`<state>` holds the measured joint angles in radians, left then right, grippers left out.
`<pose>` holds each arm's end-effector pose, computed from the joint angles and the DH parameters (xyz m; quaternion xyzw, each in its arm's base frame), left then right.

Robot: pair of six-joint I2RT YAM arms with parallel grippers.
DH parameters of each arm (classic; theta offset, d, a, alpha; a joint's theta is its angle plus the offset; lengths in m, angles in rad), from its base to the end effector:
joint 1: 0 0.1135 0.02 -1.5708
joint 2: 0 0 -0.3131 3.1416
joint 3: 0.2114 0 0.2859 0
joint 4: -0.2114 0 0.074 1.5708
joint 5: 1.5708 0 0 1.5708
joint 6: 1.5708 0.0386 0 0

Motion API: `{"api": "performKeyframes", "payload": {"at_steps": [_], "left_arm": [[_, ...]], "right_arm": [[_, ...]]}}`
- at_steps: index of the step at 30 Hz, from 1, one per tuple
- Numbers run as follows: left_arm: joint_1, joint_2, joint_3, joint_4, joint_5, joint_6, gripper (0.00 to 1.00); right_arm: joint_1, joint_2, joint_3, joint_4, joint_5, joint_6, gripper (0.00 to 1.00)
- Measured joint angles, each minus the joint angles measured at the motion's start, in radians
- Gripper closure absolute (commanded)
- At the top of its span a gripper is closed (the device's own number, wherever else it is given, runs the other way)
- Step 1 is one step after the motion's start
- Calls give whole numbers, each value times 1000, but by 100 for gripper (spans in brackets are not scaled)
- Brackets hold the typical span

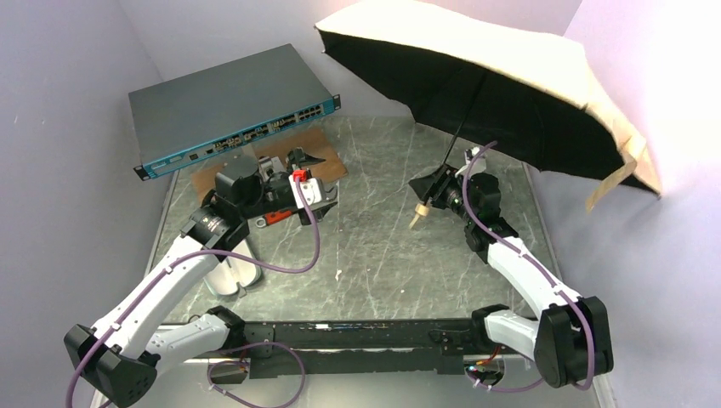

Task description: Open the umbrella

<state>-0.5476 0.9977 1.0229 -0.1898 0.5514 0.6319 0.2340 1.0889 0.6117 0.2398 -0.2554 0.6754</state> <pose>0.1889 -0.1389 0.4261 0.5545 0.5121 -0.1813 0.6304 0.2497 0.0695 0.2897 0.0938 0.7778 0.3593 0.5071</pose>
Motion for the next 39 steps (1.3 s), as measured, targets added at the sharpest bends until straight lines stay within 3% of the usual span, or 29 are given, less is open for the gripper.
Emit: {"api": "performKeyframes", "payload": {"at_steps": [3,8,11,18,26,29,35,39], "left_arm": [[1,-2,0,-13,-8,-1,0],[1,-13,-2,-19,-19,-6,0],[1,-23,-5,-29,-19,7,0],[2,-61,-95,-50,-37,44,0],[15,-67,-138,-55,-86,13,0],[46,-68,-138,-51,-85,-85,0],[228,-66,-117,-56,-60,-378,0],[258,-71,-74,-96,-60,-473,0]], "right_arm": [[0,4,-3,33,-13,-31,23],[0,-27,-20,26,-43,-89,14],[0,-86,-45,-29,-46,-124,1],[13,-244,-68,-177,-34,-198,0],[25,-300,-69,-437,19,-238,0],[36,-302,-70,-475,-16,-269,0],[136,-240,-66,-541,-58,-416,0],[150,-231,-17,-611,-68,-516,0]]}}
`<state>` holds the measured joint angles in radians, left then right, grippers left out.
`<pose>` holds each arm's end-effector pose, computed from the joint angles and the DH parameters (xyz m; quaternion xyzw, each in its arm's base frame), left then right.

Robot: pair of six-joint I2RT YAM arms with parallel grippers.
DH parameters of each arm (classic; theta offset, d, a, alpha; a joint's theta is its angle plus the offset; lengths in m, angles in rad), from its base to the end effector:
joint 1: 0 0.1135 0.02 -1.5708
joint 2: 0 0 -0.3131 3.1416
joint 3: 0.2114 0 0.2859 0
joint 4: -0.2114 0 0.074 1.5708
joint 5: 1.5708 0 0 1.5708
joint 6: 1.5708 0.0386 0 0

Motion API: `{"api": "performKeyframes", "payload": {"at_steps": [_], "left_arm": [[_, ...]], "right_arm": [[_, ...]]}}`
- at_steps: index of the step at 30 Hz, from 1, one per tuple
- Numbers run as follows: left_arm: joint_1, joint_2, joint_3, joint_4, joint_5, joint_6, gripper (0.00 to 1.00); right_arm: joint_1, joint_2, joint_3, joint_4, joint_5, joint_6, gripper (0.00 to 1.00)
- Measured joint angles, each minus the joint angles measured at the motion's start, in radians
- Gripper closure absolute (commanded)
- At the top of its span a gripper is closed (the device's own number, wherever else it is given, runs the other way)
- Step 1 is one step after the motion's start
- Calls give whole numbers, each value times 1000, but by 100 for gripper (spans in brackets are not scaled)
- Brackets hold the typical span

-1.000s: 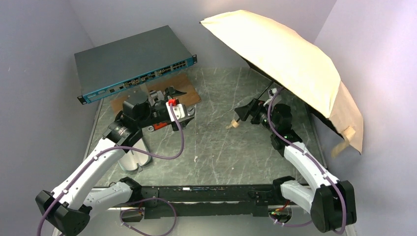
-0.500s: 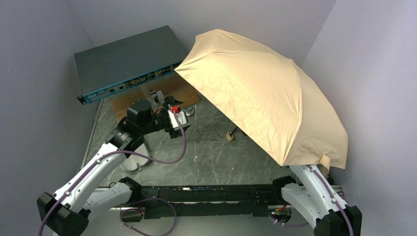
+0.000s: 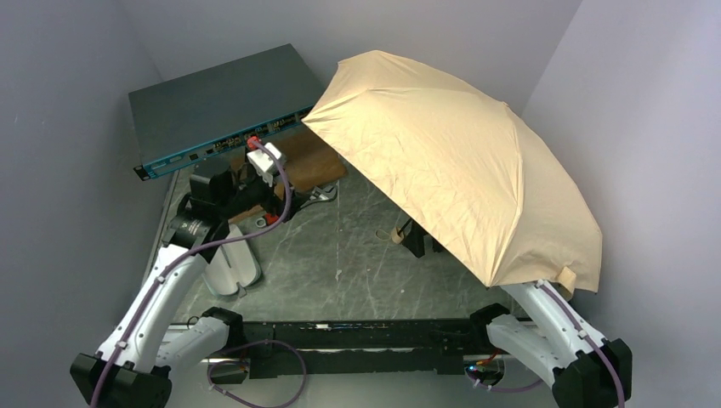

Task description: Open the umbrella

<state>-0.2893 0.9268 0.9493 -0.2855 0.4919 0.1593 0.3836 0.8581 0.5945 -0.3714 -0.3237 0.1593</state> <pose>0.2003 -0.0787 0.4021 0.3156 0.7176 -0.2312 0.5762 0.1714 0.0824 0.2699 -0.1708 0.8672 0.2579 0.3903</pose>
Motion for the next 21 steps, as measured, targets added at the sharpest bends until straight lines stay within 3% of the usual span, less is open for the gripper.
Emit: {"api": "performKeyframes", "payload": {"at_steps": [3,7,11,14,21], "left_arm": [[5,-5,49,-77,-12,30,0],[53,13,172,-261,-88,194,0],[84,40,258,-466,-177,369,0],[84,25,183,-559,-254,417,0],[84,-95,-135,-596,-439,468,0]], "right_arm": [[0,16,88,-49,2,-124,0],[0,43,192,-133,17,-341,0],[0,13,182,-233,37,-516,0],[0,-70,111,-281,53,-602,0],[0,-206,-9,-351,135,-716,0]]}}
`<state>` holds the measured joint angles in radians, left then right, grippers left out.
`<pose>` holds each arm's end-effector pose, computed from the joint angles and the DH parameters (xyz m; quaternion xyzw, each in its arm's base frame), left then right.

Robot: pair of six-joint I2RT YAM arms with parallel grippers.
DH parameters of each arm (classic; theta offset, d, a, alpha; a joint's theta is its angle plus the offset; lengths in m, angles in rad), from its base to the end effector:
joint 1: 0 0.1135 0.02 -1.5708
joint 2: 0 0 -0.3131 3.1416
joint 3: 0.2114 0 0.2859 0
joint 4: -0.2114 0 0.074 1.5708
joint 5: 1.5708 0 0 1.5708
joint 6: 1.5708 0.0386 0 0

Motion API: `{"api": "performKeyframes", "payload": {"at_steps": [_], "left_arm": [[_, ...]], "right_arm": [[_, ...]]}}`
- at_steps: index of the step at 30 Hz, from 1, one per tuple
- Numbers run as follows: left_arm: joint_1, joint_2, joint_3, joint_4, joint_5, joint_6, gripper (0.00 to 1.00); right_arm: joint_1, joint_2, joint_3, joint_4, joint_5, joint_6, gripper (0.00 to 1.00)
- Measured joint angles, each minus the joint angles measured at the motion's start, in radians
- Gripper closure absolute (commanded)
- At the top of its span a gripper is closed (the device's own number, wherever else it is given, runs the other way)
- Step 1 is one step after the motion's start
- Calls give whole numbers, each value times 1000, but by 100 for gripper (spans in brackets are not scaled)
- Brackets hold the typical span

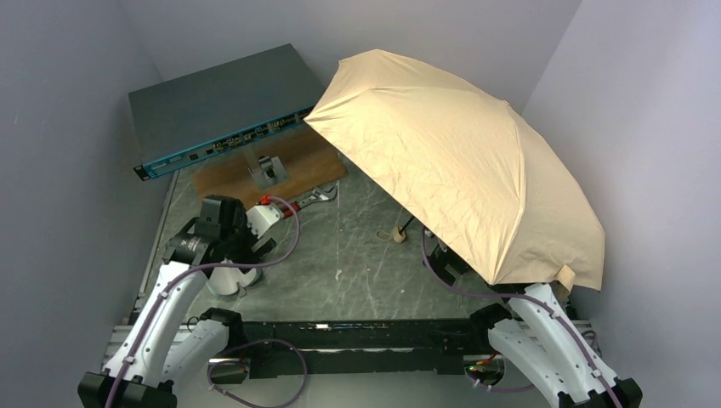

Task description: Open the umbrella

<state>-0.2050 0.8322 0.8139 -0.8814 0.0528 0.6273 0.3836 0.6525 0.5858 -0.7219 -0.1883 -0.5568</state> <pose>0.1560 -0.0345 0.3117 0.3895 0.8598 0.0446 0.3271 0.1206 0.0565 0.2654 -0.4489 0.8043 0.0538 0.3856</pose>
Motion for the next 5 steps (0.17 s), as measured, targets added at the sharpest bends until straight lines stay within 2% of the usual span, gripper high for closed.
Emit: {"api": "performKeyframes", "payload": {"at_steps": [5], "left_arm": [[0,-15,-69,64,-65,2,0]], "right_arm": [[0,36,-1,9,35,-14,0]]}}
